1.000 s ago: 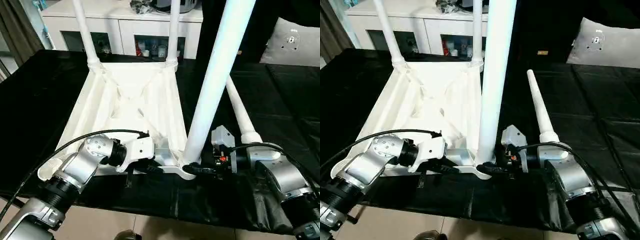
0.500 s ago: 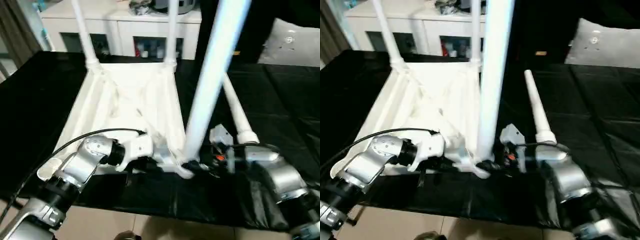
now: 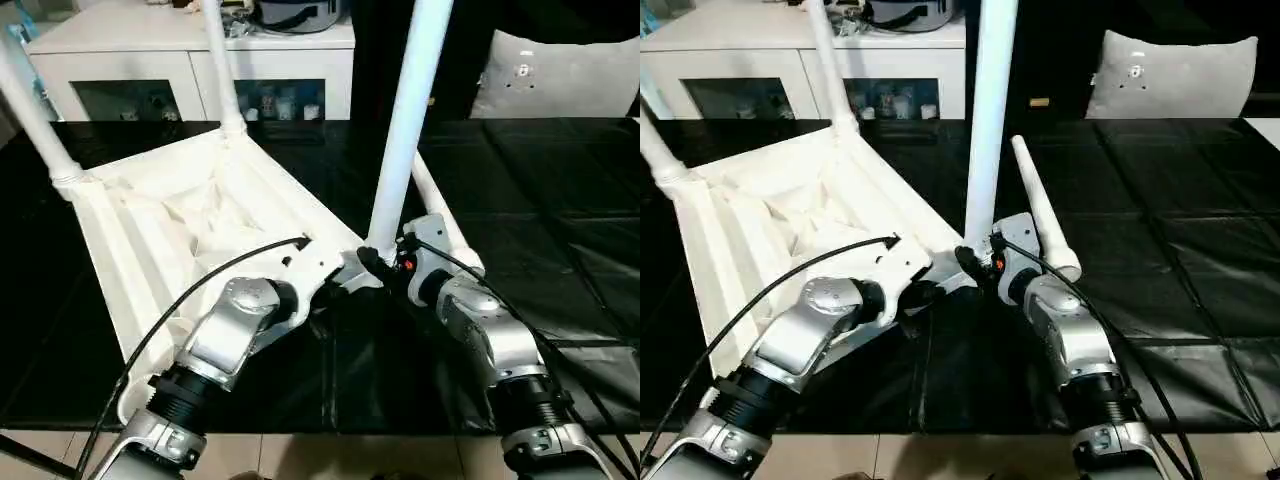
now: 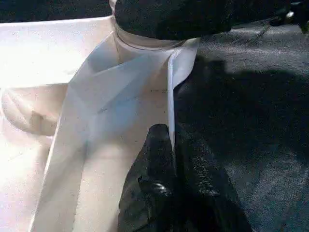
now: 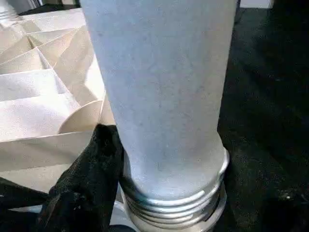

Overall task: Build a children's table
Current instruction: Rotate leg to tighten

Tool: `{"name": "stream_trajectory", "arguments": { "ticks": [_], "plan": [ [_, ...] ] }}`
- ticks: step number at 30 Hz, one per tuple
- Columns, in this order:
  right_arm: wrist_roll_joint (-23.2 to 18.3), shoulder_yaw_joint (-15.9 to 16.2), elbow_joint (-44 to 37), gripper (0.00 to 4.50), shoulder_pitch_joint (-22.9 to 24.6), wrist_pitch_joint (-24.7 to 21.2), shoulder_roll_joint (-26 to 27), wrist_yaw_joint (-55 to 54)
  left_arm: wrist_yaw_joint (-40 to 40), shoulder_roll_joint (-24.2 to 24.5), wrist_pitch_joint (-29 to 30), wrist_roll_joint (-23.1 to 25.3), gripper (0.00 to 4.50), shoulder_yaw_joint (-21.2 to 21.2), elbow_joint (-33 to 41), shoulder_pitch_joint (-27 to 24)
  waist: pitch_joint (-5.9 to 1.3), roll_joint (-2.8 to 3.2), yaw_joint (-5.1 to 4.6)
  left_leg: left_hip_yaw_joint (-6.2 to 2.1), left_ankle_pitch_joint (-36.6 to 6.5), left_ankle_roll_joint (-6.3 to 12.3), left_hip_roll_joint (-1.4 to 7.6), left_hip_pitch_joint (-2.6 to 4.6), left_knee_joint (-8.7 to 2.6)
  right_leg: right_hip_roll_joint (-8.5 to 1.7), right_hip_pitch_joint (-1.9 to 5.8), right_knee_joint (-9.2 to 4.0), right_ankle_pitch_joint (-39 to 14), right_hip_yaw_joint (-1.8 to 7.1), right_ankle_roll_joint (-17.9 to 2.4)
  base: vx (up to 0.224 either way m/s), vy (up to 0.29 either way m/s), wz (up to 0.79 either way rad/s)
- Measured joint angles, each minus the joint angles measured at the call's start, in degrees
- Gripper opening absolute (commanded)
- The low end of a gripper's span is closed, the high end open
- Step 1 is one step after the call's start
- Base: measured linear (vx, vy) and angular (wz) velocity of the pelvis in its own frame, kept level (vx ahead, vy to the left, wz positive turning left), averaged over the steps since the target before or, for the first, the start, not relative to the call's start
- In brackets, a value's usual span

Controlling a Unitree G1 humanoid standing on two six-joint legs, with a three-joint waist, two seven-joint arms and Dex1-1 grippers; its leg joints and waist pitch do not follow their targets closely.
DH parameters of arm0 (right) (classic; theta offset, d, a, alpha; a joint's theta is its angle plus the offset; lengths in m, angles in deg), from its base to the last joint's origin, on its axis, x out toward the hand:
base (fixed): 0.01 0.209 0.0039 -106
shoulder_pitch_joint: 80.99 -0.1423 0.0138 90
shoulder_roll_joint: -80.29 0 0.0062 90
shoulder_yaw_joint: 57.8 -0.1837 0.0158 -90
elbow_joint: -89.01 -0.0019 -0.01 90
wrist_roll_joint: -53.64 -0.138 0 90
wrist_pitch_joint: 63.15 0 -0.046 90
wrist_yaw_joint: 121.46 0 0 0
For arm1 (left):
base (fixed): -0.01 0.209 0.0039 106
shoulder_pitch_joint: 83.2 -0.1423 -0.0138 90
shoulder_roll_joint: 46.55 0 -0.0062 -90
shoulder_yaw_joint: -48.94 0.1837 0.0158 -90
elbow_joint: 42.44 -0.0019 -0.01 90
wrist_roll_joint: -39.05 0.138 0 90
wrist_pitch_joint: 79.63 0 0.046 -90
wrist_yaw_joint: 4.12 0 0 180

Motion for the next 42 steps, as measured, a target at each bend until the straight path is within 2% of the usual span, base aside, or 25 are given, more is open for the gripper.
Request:
{"name": "stream_trajectory", "arguments": {
  "ticks": [1,3,4,6,8,10,14,16,20,25,30,31,35,38,41,42],
  "plan": [
    [0.0,-0.2,0.1,3.42,0.1,0.5,0.2,0.0,0.0,0.1,0.0,0.0,0.0,0.1,0.2,0.0,0.0,0.0,0.0,0.0,0.0,0.0,0.0,-0.03,-0.05,0.0,-0.05,0.0,0.0,0.0,0.0,0.0,0.0,0.0],
    [-0.2,-0.3,0.8,3.44,0.2,1.1,0.4,-0.1,0.0,0.2,0.0,0.0,0.0,0.2,0.4,0.0,0.0,0.0,0.12,0.0,0.0,0.0,0.0,-0.05,-0.1,0.01,-0.07,0.01,0.0,-0.03,0.0,0.0,0.0,0.0],
    [-0.3,-0.4,1.3,3.7,0.8,2.3,0.3,0.1,0.1,0.3,-0.3,0.0,0.0,0.6,0.7,0.0,0.02,0.04,0.4,0.0,0.0,-0.01,0.0,-0.11,-0.13,0.0,-0.13,0.01,0.0,-0.03,0.0,0.0,0.0,0.0],
    [-0.6,-0.4,1.2,3.83,1.6,4.0,-0.3,1.3,1.1,1.0,-1.1,-0.1,0.0,0.9,0.8,0.0,0.02,0.04,0.79,0.0,0.0,-0.01,0.0,-0.16,-0.18,0.01,-0.17,0.01,0.0,-0.04,0.0,0.0,0.0,0.0],
    [-1.2,-0.3,0.0,3.92,3.2,5.5,-2.3,4.8,3.2,2.7,-3.1,-0.4,0.0,1.5,0.8,0.0,0.02,0.05,1.28,-0.01,0.0,-0.02,0.01,-0.25,-0.24,0.02,-0.26,0.01,0.1,-0.05,-0.1,0.0,0.0,0.0],
    [-1.9,-0.2,-0.8,4.26,4.5,6.8,-4.3,8.8,5.6,4.0,-5.0,-0.8,0.0,1.7,0.6,0.0,0.05,0.09,1.69,-0.03,0.0,-0.03,0.03,-0.31,-0.26,0.04,-0.31,0.01,0.1,-0.07,-0.2,0.0,0.0,0.0],
    [-3.4,-0.2,-2.0,4.44,5.8,8.4,-7.9,15.4,9.5,6.5,-8.1,-1.7,0.0,1.7,-0.3,0.0,0.13,0.25,2.66,-0.03,0.0,-0.01,0.01,-0.37,-0.22,0.01,-0.32,0.0,0.2,-0.07,-0.3,0.0,0.0,0.0],
    [-5.3,-0.2,-3.9,4.44,6.5,8.8,-11.0,20.9,13.0,8.5,-11.2,-2.7,0.0,2.0,-1.2,-0.1,0.13,0.27,3.25,-0.03,0.0,0.01,0.01,-0.38,-0.21,0.01,-0.31,0.0,0.2,-0.07,-0.3,0.0,0.0,0.0],
    [-6.2,0.1,-6.4,4.44,6.5,9.4,-14.7,26.6,17.6,11.0,-14.8,-3.3,0.0,2.0,-2.3,-0.1,0.13,0.27,3.61,-0.03,0.0,0.01,0.03,-0.39,-0.17,0.01,-0.29,0.02,0.1,-0.07,-0.1,0.0,0.0,0.0],
    [-5.4,3.9,-7.4,4.44,6.5,11.0,-20.1,35.7,25.1,15.1,-21.0,-4.1,0.0,3.9,-4.2,0.8,0.11,0.25,4.38,-0.02,0.0,0.01,0.05,-0.37,-0.12,0.0,-0.25,0.06,0.1,-0.07,-0.1,0.0,0.0,0.0],
    [-5.0,6.9,-7.2,4.44,6.2,11.5,-20.8,40.9,29.9,16.7,-25.2,-4.0,0.0,5.4,-5.6,1.9,0.11,0.24,4.85,-0.01,0.0,0.01,0.04,-0.37,-0.06,-0.03,-0.18,0.05,0.1,-0.07,-0.1,0.0,0.0,0.0],
    [-4.7,7.2,-7.0,4.18,6.0,11.3,-20.9,41.6,30.6,16.7,-25.6,-4.0,0.0,5.7,-5.8,2.0,0.11,0.24,4.84,0.03,0.0,0.03,0.02,-0.37,-0.04,-0.07,-0.17,0.05,0.1,-0.05,-0.1,0.0,0.0,0.0],
    [-4.5,8.5,-6.5,3.99,5.0,10.7,-21.2,43.2,32.0,17.0,-27.1,-3.8,0.0,6.6,-6.4,2.6,0.1,0.22,4.75,0.04,0.0,0.03,0.03,-0.36,-0.02,-0.07,-0.17,0.08,0.1,-0.06,-0.1,0.0,0.0,0.0],
    [-4.2,8.9,-6.2,3.62,4.4,10.5,-21.2,44.3,32.3,17.0,-27.6,-3.7,0.0,6.8,-6.8,3.0,0.1,0.22,4.71,0.04,0.0,0.03,0.06,-0.35,-0.03,-0.06,-0.18,0.11,0.1,-0.07,-0.1,0.0,0.0,0.0],
    [-4.3,8.9,-6.1,3.54,4.4,9.7,-21.2,45.3,32.4,17.0,-28.3,-3.6,0.0,6.9,-7.2,3.0,0.09,0.21,4.72,0.04,0.0,0.03,0.05,-0.35,-0.03,-0.06,-0.17,0.11,0.1,-0.07,-0.1,0.0,0.0,0.0],
    [-4.3,8.9,-5.9,3.28,4.4,9.5,-21.2,45.4,32.4,17.0,-28.4,-3.6,0.0,6.9,-7.2,3.0,0.09,0.21,4.73,0.04,0.0,0.03,0.05,-0.35,-0.02,-0.06,-0.17,0.11,0.1,-0.07,-0.1,0.0,0.0,0.0]
  ]
}}
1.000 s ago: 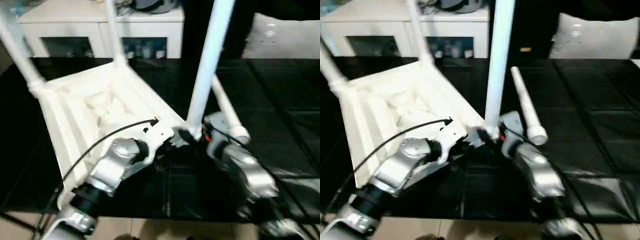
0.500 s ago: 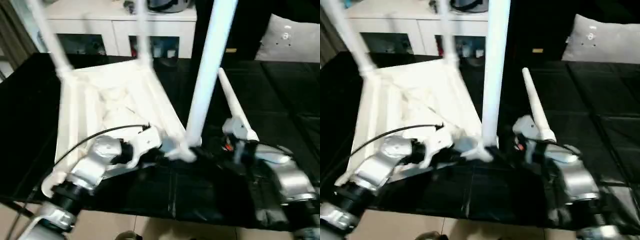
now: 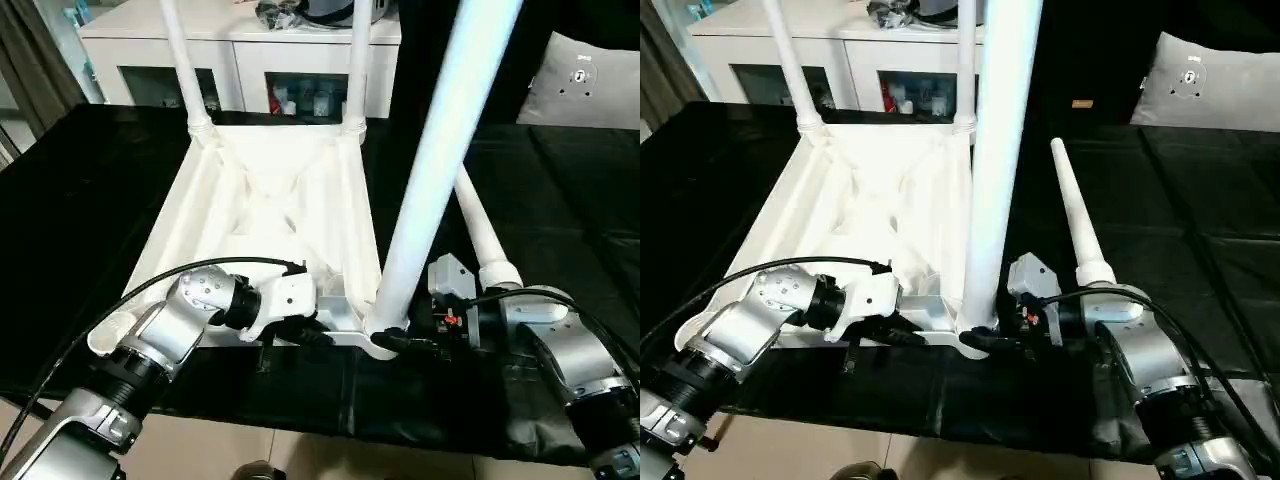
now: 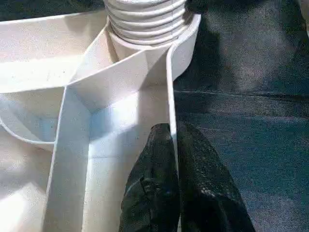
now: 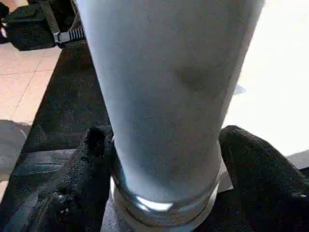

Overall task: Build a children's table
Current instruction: Rotate leg to tighten

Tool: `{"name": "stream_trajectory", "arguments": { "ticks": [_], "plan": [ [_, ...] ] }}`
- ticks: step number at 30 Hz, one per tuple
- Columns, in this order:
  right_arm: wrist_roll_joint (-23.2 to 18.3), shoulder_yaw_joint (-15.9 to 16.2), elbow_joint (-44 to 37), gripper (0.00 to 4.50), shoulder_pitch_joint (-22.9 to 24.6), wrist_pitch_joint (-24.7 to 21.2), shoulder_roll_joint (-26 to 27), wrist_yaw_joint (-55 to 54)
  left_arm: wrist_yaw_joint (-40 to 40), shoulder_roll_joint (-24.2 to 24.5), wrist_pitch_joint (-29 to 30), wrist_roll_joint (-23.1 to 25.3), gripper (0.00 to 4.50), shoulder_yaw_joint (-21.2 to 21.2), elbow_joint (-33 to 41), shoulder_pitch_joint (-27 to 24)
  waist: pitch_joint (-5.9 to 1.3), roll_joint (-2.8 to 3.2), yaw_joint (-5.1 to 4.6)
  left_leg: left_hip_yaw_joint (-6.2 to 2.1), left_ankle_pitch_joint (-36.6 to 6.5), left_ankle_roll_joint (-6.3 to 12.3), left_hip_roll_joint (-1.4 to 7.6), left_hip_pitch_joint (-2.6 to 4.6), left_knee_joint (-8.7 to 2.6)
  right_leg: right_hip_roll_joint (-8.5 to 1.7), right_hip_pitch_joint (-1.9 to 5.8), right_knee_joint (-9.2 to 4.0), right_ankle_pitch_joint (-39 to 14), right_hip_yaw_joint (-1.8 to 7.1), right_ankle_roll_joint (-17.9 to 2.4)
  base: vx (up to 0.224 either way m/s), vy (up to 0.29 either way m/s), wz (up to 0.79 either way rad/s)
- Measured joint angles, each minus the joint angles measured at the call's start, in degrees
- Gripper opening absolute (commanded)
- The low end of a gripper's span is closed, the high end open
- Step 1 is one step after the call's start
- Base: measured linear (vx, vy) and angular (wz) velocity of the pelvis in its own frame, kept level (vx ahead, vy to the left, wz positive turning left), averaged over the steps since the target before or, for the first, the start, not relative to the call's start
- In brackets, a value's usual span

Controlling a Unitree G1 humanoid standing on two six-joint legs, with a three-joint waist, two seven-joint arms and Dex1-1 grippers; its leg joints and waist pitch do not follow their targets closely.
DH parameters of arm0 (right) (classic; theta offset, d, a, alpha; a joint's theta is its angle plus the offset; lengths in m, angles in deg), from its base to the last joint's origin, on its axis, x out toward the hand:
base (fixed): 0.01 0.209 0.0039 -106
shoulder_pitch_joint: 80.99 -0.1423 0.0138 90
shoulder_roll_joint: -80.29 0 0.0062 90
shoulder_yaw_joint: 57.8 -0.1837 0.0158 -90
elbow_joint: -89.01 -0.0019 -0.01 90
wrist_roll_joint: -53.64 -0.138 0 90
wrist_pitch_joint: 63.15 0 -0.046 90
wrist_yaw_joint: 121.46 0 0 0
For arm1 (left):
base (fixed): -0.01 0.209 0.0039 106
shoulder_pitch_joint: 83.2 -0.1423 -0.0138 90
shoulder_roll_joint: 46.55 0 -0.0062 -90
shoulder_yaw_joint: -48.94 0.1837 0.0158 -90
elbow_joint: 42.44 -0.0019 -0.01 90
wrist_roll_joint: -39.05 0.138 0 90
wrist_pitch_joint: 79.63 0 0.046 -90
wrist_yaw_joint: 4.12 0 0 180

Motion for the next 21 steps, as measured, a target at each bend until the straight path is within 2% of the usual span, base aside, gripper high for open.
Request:
{"name": "stream_trajectory", "arguments": {
  "ticks": [3,5,9,14,15,19,21],
  "plan": [
    [-0.4,0.1,0.6,3.19,0.0,-0.4,0.0,0.7,0.2,0.0,-0.5,-0.1,0.0,0.0,-0.6,0.2,0.0,0.0,-0.01,0.0,0.0,0.0,0.0,0.01,0.0,0.0,0.0,0.01,0.0,-0.01,0.0,0.0,0.0,0.0],
    [-0.7,0.1,0.7,2.89,0.0,-0.7,0.0,0.7,0.2,0.0,-0.7,-0.1,0.0,0.0,-0.7,0.2,0.0,0.0,0.0,0.0,0.0,0.0,0.0,0.01,0.0,0.0,0.0,0.01,0.0,0.0,0.0,0.0,0.0,0.0],
    [-1.6,-0.1,0.7,2.76,0.0,-2.4,0.1,0.8,0.3,0.0,-0.5,-0.4,0.0,0.0,-0.7,0.2,-0.01,-0.02,0.02,0.0,0.0,0.0,0.01,0.01,0.0,0.0,0.0,0.01,0.0,-0.01,0.0,0.0,0.0,0.0],
    [-1.6,-1.6,-1.5,2.74,1.3,-7.5,3.6,-4.8,-2.6,-1.2,5.7,-1.2,0.0,-2.6,1.7,-1.8,-0.08,-0.12,-0.36,0.02,0.0,-0.03,0.09,0.2,0.03,0.05,0.09,0.1,0.0,-0.01,0.1,0.0,0.0,0.0],
    [-1.5,-1.9,-1.5,2.74,1.3,-8.0,4.4,-6.3,-3.4,-1.4,6.9,-1.2,0.0,-2.9,2.1,-2.1,-0.08,-0.12,-0.63,0.06,0.0,-0.03,0.1,0.26,0.05,0.05,0.1,0.1,0.0,0.0,0.1,0.0,0.0,0.0],
    [0.2,-5.9,0.0,2.73,1.0,-10.7,11.0,-20.2,-13.1,-6.6,16.1,0.3,0.0,-5.7,4.0,-2.9,-0.07,-0.16,-3.39,0.08,0.1,-0.09,0.09,0.4,0.12,0.04,0.11,-0.03,-0.1,0.0,0.1,0.0,0.0,0.0],
    [1.2,-7.4,1.7,2.73,-0.2,-10.9,13.3,-25.7,-17.8,-9.9,19.7,1.0,0.0,-6.5,4.5,-3.1,-0.06,-0.21,-4.39,0.08,0.1,-0.09,0.08,0.41,0.17,0.04,0.11,-0.11,-0.1,-0.01,0.1,0.0,0.0,0.0]
  ]
}}
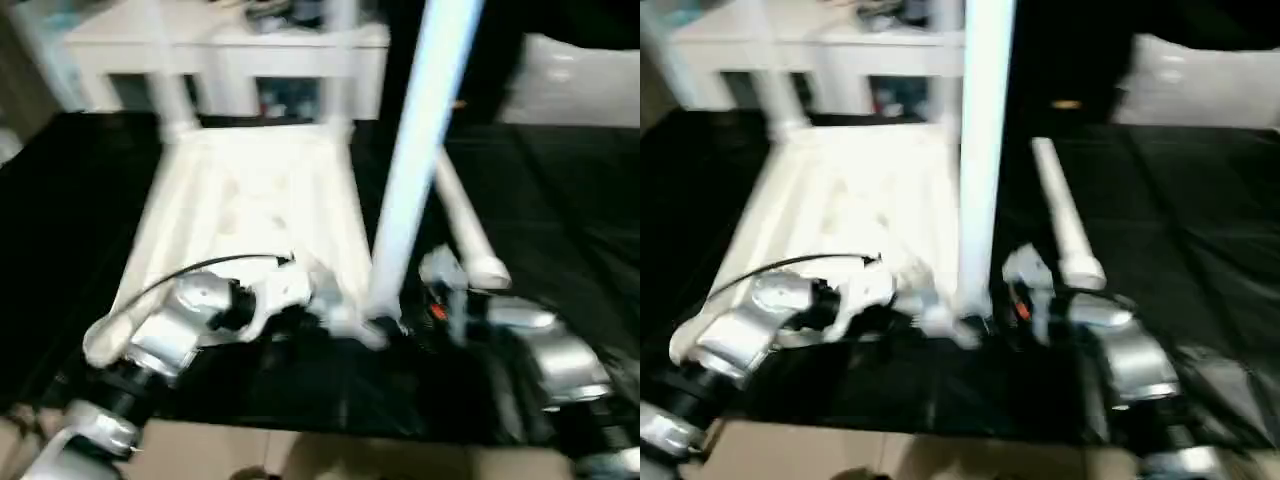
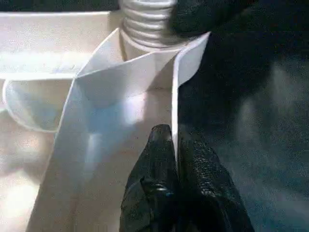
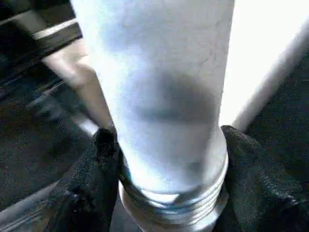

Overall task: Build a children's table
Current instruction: Rotate leg to tighten

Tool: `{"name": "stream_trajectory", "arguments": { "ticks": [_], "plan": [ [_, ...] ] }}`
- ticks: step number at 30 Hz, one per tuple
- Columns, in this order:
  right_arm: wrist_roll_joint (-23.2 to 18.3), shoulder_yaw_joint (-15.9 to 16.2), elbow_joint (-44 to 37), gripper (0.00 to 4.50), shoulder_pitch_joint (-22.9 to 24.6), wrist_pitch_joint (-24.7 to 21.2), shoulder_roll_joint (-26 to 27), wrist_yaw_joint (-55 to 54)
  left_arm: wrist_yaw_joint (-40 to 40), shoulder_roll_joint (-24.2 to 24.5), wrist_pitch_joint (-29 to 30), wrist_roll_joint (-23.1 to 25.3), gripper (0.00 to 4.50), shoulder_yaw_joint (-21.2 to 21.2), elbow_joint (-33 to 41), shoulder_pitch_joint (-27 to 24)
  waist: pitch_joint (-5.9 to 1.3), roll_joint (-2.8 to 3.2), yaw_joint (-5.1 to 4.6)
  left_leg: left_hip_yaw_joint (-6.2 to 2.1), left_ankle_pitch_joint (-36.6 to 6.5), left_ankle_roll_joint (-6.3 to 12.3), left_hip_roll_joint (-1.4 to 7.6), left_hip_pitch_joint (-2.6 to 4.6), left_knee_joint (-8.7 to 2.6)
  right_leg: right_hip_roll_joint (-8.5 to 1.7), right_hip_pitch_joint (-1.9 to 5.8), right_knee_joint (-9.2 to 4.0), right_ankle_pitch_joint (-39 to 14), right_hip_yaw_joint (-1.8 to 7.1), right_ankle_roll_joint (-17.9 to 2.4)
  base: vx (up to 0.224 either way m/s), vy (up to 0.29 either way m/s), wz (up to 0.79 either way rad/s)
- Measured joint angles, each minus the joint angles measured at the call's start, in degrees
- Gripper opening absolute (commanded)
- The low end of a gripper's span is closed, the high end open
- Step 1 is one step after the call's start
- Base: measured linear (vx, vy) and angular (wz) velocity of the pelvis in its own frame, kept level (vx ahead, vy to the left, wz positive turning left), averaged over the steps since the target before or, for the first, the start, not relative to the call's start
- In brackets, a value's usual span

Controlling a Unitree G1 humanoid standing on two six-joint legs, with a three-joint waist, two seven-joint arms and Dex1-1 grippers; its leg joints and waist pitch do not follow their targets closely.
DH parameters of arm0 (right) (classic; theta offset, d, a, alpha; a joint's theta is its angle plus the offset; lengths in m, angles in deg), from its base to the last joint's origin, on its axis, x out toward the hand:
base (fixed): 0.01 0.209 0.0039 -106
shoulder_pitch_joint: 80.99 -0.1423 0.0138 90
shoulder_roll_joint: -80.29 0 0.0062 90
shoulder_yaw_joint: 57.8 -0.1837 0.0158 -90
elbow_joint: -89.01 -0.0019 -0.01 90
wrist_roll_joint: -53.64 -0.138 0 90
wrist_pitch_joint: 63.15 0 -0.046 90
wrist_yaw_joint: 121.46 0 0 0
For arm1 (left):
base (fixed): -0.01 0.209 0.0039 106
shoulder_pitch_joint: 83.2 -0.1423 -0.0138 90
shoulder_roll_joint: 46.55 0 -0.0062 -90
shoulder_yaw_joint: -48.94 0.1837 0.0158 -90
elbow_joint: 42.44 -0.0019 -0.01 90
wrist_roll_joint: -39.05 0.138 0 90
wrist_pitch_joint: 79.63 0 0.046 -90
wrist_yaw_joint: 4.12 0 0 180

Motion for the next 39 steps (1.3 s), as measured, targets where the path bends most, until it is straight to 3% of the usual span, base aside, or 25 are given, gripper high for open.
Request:
{"name": "stream_trajectory", "arguments": {
  "ticks": [2,5,8,10,17,20,24,29,34,39],
  "plan": [
    [1.9,-1.7,2.5,2.73,-1.7,0.8,3.3,-7.5,-6.7,-4.5,4.3,1.6,0.0,-0.9,0.5,0.1,0.0,0.01,-0.78,0.0,0.0,0.0,-0.01,0.01,0.06,-0.01,-0.05,-0.05,0.0,0.0,0.0,0.0,0.0,0.0],
    [3.5,-2.7,4.7,2.73,-3.2,1.9,5.9,-15.0,-13.0,-8.8,6.8,3.4,0.0,-0.9,0.6,0.4,-0.05,0.08,-0.92,-0.03,0.0,0.02,-0.06,0.0,0.06,-0.02,-0.1,-0.09,0.0,-0.01,0.0,0.0,0.0,0.0],
    [3.6,-3.2,4.8,2.73,-3.1,2.8,6.5,-16.2,-14.0,-9.3,6.8,4.1,0.0,-0.7,1.0,0.3,-0.09,0.15,-0.34,-0.05,0.0,0.03,-0.08,-0.04,-0.03,-0.01,-0.11,-0.08,0.0,-0.01,0.0,0.0,0.0,0.0],
    [3.6,-3.5,4.8,3.43,-2.8,3.6,6.7,-16.2,-14.0,-9.2,6.7,4.3,0.0,-0.5,1.3,0.2,-0.1,0.16,-0.2,-0.05,-0.1,0.07,-0.09,-0.1,-0.11,-0.02,-0.14,-0.08,0.0,0.0,0.0,0.0,0.0,0.0],
    [2.4,-4.0,4.3,3.88,-1.3,6.2,6.1,-13.4,-13.0,-8.3,6.2,4.3,0.0,0.2,2.1,0.3,-0.1,0.19,0.56,-0.07,-0.1,0.05,-0.09,-0.12,-0.33,-0.01,-0.19,-0.05,0.1,-0.02,0.0,0.0,0.0,0.0],
    [1.1,-3.9,3.4,4.31,0.2,7.9,2.9,-7.7,-10.2,-6.7,4.2,3.8,0.0,0.6,2.1,0.3,-0.06,0.24,1.11,-0.07,-0.1,0.06,-0.09,-0.15,-0.36,0.0,-0.22,-0.04,0.1,-0.03,0.0,0.0,0.0,0.0],
    [-0.5,-3.7,2.4,4.45,1.1,8.6,-0.2,-1.3,-7.0,-4.4,1.6,2.8,0.0,0.9,1.7,0.3,-0.01,0.33,1.4,-0.1,-0.1,0.05,-0.08,-0.24,-0.35,0.01,-0.29,-0.01,0.1,-0.05,0.0,0.0,0.0,0.0],
    [-1.3,-1.4,-0.7,4.45,2.1,10.7,-8.0,10.6,0.4,1.3,-4.6,1.6,0.0,1.5,0.7,0.1,0.04,0.36,2.75,-0.11,-0.1,0.06,-0.06,-0.28,-0.31,0.01,-0.29,0.0,0.1,-0.05,0.0,0.0,0.0,0.0],
    [-1.0,2.5,-2.3,4.45,2.1,13.2,-11.9,19.4,8.4,6.4,-10.7,0.3,0.0,2.4,-0.3,0.1,0.03,0.33,3.6,-0.11,-0.1,0.07,-0.06,-0.33,-0.26,-0.02,-0.26,-0.01,0.1,-0.05,0.0,0.0,0.0,0.0],
    [-0.9,4.4,-2.6,4.45,1.5,13.3,-12.9,24.0,13.4,8.3,-15.3,-0.3,0.0,3.3,-2.1,0.7,0.02,0.28,4.4,-0.1,-0.1,0.07,-0.07,-0.33,-0.21,-0.03,-0.21,0.0,0.1,-0.04,0.0,0.0,0.0,0.0]
  ]
}}
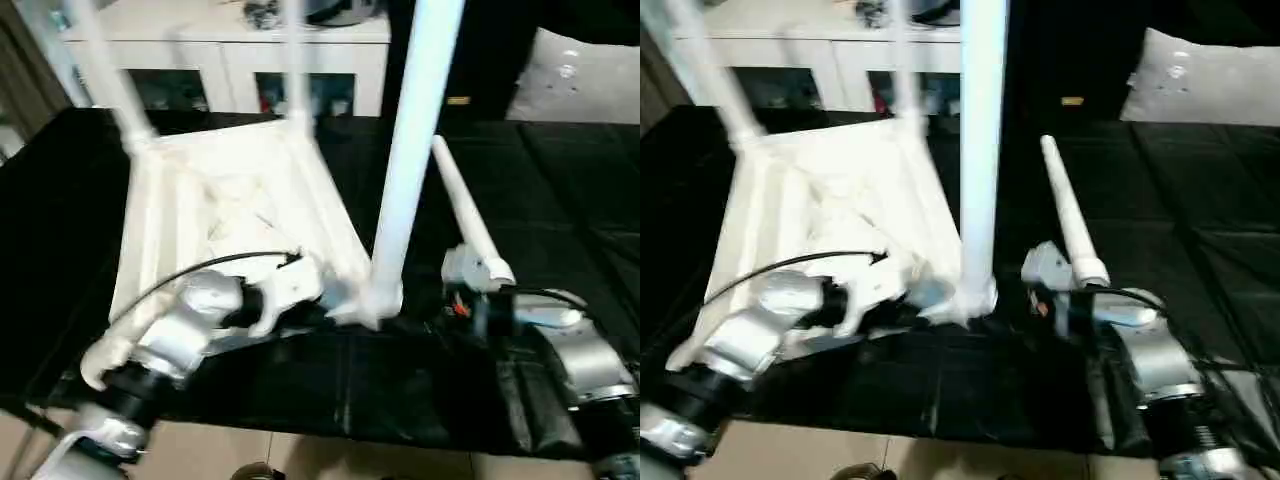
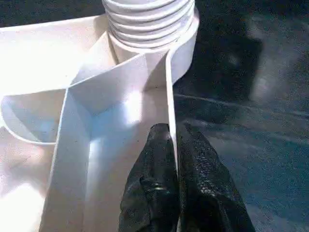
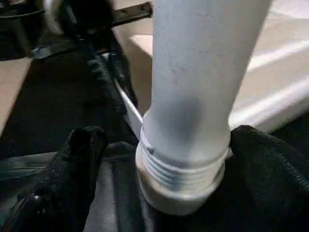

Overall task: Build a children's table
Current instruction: Rotate leg to tighten

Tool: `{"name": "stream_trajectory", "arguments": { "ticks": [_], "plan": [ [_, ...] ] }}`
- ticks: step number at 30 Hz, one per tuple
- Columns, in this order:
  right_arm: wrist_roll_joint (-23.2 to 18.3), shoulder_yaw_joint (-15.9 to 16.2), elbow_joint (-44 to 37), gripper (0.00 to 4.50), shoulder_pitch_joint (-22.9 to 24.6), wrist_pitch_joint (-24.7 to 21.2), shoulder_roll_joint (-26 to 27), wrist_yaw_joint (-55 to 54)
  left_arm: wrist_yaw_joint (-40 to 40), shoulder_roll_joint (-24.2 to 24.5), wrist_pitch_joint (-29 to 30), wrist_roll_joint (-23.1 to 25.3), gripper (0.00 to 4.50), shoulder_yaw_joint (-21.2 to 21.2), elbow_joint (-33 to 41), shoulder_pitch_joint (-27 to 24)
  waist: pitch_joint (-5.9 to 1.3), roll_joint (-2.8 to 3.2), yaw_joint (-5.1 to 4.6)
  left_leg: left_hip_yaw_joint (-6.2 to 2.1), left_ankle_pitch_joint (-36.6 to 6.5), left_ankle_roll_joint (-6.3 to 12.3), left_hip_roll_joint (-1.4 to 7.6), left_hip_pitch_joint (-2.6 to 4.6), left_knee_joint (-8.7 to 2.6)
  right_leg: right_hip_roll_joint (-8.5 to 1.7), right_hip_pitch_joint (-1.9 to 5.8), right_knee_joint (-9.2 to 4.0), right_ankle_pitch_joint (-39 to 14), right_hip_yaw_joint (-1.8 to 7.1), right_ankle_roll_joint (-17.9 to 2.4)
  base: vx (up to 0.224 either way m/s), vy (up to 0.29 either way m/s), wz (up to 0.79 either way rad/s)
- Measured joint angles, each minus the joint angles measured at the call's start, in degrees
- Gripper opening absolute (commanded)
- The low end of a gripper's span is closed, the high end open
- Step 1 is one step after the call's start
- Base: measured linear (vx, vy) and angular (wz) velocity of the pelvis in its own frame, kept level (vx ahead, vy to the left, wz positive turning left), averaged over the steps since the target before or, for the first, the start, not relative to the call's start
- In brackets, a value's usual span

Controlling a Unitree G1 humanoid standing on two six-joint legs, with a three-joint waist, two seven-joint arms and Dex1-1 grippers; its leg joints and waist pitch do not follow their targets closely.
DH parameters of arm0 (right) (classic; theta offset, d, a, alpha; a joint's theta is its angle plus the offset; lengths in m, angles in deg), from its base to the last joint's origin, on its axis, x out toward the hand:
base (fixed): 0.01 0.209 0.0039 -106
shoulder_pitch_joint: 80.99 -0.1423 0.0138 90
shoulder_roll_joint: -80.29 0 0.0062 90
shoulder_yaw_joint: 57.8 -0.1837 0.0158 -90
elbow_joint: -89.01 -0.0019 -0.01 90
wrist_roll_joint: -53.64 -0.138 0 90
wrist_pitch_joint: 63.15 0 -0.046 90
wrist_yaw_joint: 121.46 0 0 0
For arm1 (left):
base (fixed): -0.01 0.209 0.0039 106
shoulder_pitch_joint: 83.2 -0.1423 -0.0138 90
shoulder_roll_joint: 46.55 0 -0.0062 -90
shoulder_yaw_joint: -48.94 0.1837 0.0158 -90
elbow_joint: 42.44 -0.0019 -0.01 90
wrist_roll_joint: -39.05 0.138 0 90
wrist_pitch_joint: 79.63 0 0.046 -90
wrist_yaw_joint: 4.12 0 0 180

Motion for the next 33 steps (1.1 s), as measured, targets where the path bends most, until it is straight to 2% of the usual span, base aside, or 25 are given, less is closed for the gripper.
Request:
{"name": "stream_trajectory", "arguments": {
  "ticks": [3,5,7,11,16,24,27,30,33],
  "plan": [
    [0.0,0.9,0.8,4.08,-0.9,0.6,-0.2,2.2,2.9,1.0,-2.0,-0.5,0.0,0.7,-1.0,0.6,0.0,-0.01,0.05,0.0,0.0,0.0,0.0,0.0,0.03,-0.01,0.02,0.03,0.0,0.0,0.0,0.0,0.0,0.0],
    [-0.1,1.0,1.9,4.06,-1.5,1.0,-0.3,3.6,4.7,1.5,-3.0,-0.8,0.0,1.2,-1.5,1.1,0.0,-0.02,0.15,0.01,0.0,0.0,0.01,0.0,0.04,-0.01,0.03,0.03,0.0,0.0,0.0,0.0,0.0,0.0],
    [-0.1,1.2,2.6,3.75,-1.6,1.3,-0.3,4.5,6.0,1.8,-3.8,-1.0,0.0,1.6,-1.7,1.3,-0.01,-0.02,0.24,0.01,0.0,0.0,0.01,0.0,0.05,-0.01,0.04,0.04,0.0,0.0,0.0,0.0,0.0,0.0],
    [-0.2,2.4,4.4,3.52,-2.0,1.3,-0.2,6.8,7.2,1.9,-5.5,-1.0,0.0,2.1,-2.2,1.6,-0.01,-0.03,0.26,0.01,0.0,0.0,0.02,0.0,0.05,-0.01,0.03,0.06,0.0,0.0,0.0,0.0,0.0,0.0],
    [-0.5,2.8,6.5,2.97,-2.5,2.8,0.2,8.1,7.7,1.9,-6.6,-1.0,0.0,2.2,-3.3,2.1,-0.02,-0.06,0.04,0.03,0.0,0.0,0.04,0.02,0.05,-0.01,0.03,0.08,0.0,0.0,0.0,0.0,0.0,0.0],
    [-1.2,2.7,8.8,2.73,-3.0,4.8,0.8,8.7,7.6,1.9,-6.7,-1.0,0.0,2.1,-3.5,2.0,-0.05,-0.12,-0.03,0.03,0.0,0.0,0.05,0.03,0.08,0.0,0.04,0.09,0.0,-0.01,0.0,0.0,0.0,0.0],
    [-2.2,1.3,7.6,2.72,-1.4,1.8,2.3,6.8,6.4,1.2,-4.2,-1.4,0.0,1.5,-2.6,1.3,-0.06,-0.12,-0.1,0.03,0.0,0.0,0.08,0.13,0.07,0.01,0.12,0.1,0.0,-0.01,0.0,0.0,0.0,0.0],
    [-2.1,-0.3,5.6,2.72,0.2,-1.8,4.9,0.8,2.8,0.3,1.1,-1.4,0.0,-0.3,-0.6,0.0,-0.06,-0.11,-0.53,0.09,0.0,-0.02,0.1,0.28,0.08,0.01,0.19,0.11,0.0,0.0,0.0,0.0,0.0,0.0],
    [-1.0,-2.3,5.5,2.72,0.5,-3.4,8.6,-8.9,-2.9,-2.1,7.7,-0.9,0.0,-1.9,0.9,-0.5,-0.06,-0.13,-2.48,0.12,0.0,-0.06,0.11,0.38,0.09,0.02,0.16,0.04,0.0,0.0,0.0,0.0,0.0,0.0]
  ]
}}
